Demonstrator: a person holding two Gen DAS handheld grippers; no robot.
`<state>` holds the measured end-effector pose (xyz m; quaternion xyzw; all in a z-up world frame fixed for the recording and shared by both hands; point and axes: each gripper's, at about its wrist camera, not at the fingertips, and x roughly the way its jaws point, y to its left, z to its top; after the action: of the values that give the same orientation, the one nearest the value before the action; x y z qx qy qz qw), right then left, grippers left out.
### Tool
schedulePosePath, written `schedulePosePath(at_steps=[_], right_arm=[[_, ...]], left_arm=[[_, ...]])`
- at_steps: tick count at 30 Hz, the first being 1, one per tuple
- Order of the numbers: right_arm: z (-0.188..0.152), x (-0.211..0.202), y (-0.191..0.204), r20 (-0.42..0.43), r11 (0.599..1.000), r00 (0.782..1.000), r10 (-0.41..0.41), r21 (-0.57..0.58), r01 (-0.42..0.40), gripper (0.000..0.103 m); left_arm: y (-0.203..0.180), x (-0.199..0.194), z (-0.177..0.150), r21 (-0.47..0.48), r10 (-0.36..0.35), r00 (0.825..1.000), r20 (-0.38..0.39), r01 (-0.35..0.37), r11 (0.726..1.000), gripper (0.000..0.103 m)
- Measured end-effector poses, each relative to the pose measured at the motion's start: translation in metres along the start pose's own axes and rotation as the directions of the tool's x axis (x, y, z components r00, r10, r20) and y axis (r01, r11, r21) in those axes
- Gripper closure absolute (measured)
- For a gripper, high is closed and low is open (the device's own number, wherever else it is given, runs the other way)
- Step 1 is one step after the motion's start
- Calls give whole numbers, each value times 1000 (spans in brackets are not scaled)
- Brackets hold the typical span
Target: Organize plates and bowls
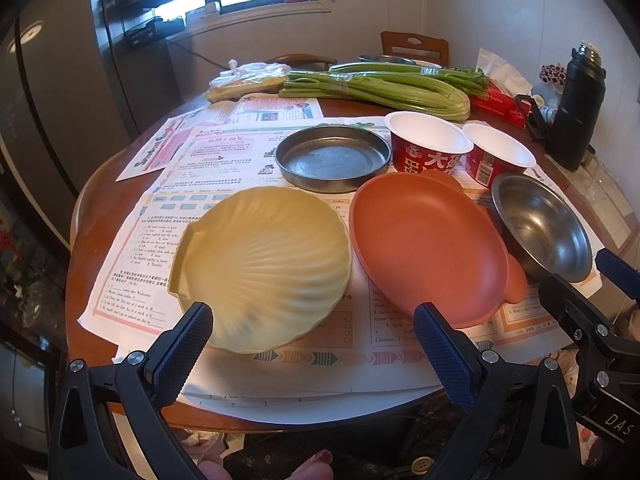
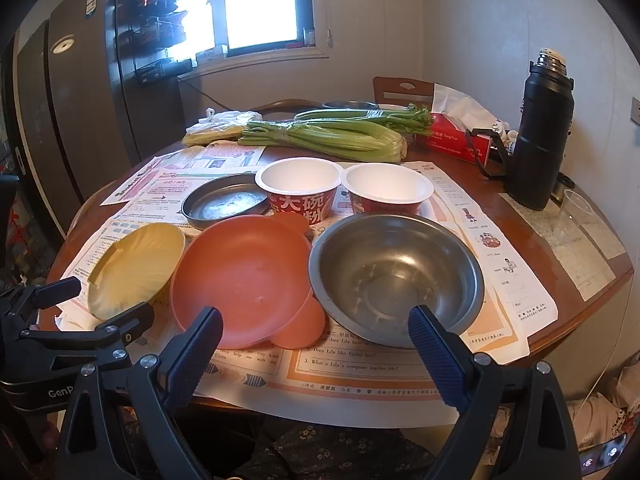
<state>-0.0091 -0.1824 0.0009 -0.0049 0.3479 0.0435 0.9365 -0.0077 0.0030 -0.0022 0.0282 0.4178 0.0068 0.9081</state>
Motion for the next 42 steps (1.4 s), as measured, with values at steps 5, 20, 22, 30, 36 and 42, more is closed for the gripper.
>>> schedulePosePath(at_steps=[5,20,22,30,36,42], right_arm=[[0,0,0,0,1000,1000,3,-1,-3,10],[1,-1,5,-7,995,995,98,-5,-98,10],[3,-1,8,-7,994,994,112,-13,-112,10],[15,1,25,-12,987,989,145,-67,-146,10],[22,9,52,-32,975,986,164,-150,-167,10],[37,23,80,-31,957,979,201,-208,-203,10]], left_arm=[[0,0,0,1,0,1000,0,0,1000,3],[16,-2,1,-34,6,1000,5,-6,999,3],[20,-2,1,-42,6,1000,6,-6,999,3],[40,-2,-2,-87,12,1000,12,-11,996,3],[71,4,-5,-162,12,1000,4,-11,987,3],[112,12,-10,-275,0,1000,17,4,961,3]])
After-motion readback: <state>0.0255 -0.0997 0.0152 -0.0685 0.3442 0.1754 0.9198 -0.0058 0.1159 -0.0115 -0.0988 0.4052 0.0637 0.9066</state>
